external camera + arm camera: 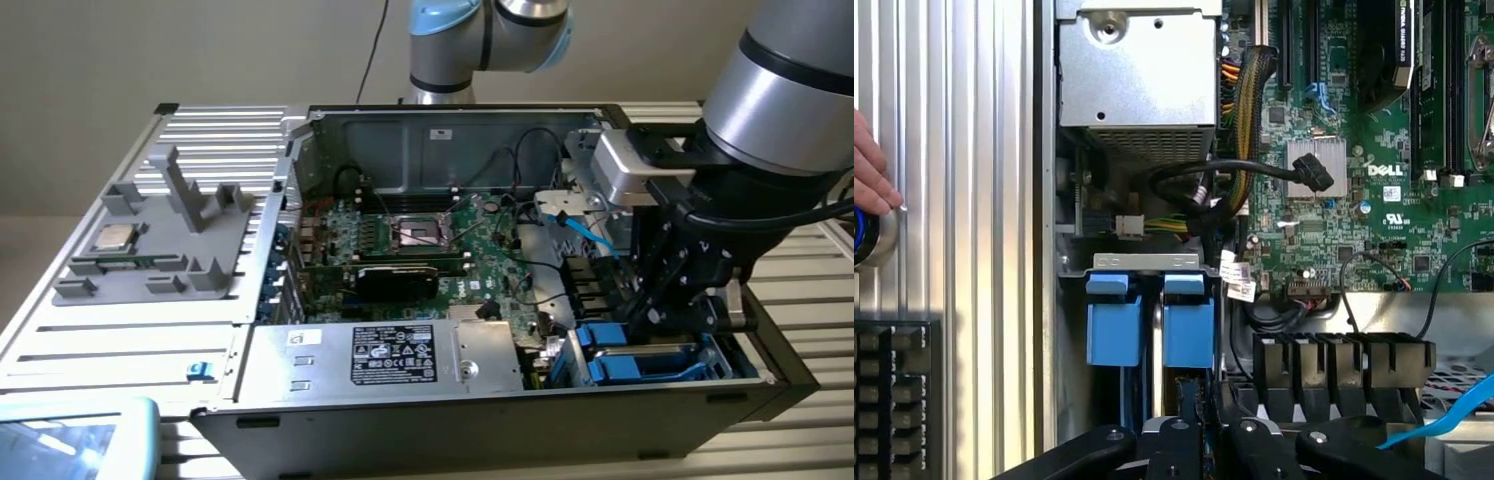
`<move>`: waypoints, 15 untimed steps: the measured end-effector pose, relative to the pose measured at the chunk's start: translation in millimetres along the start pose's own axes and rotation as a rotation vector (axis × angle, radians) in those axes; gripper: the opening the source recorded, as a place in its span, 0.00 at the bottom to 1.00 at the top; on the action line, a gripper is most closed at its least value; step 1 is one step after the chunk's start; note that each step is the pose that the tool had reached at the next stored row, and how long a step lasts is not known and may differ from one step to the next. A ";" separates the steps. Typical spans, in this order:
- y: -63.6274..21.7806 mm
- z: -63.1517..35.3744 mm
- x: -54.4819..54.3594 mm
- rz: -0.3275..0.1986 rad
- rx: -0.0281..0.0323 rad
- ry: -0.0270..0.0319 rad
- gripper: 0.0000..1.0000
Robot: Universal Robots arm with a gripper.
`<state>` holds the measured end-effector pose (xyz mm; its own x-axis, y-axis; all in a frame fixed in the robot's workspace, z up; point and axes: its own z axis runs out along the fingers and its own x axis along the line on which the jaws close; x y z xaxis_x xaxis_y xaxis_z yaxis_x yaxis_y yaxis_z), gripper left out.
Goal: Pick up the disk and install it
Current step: 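Insert the first disk wire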
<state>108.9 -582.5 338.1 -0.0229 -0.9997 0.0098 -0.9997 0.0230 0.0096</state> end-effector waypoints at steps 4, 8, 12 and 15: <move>-0.4 0.6 0.9 0.000 0.0000 -0.0003 0.16; -0.5 2.0 1.3 0.000 0.0000 0.0000 0.16; -0.5 3.0 1.5 0.000 -0.0001 0.0003 0.16; -0.6 3.2 1.5 0.000 0.0000 0.0000 0.16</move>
<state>109.4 -584.1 334.9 -0.0228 -0.9997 0.0098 -0.9997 0.0229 0.0096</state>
